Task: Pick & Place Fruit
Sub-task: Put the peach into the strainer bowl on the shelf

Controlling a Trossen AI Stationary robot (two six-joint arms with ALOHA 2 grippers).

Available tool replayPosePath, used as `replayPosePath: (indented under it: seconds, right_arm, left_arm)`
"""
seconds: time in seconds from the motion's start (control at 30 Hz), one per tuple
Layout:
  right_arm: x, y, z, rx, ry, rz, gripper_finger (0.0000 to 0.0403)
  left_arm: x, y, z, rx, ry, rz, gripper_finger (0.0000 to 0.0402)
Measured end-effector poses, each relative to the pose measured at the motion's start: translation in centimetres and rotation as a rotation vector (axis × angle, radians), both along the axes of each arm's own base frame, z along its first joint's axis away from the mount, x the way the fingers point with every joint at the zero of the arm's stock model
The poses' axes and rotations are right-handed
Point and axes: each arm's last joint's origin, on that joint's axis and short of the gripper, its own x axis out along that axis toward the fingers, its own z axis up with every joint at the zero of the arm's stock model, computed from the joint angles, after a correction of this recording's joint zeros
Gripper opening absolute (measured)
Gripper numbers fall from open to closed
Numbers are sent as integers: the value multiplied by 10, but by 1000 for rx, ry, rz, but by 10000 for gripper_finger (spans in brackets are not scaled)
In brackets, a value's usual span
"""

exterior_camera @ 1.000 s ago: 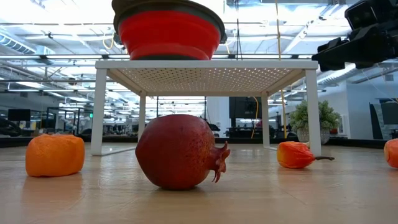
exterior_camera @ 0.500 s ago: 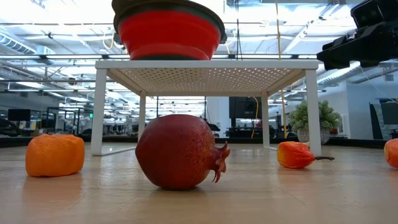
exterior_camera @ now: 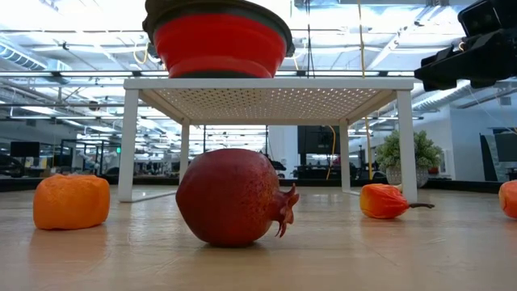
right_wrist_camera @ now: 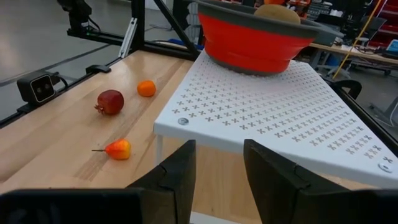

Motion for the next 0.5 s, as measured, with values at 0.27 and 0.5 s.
replayPosePath:
  seconds: [0.27, 0.5]
  right_arm:
    - [0, 0, 0, -3, 3, 0, 130]
    - [0, 0, 0, -3, 3, 0, 130]
  left_arm:
    - [-3, 0, -4, -89, -4, 71, 81]
    - [-4, -1, -7, -158, 16, 65, 81]
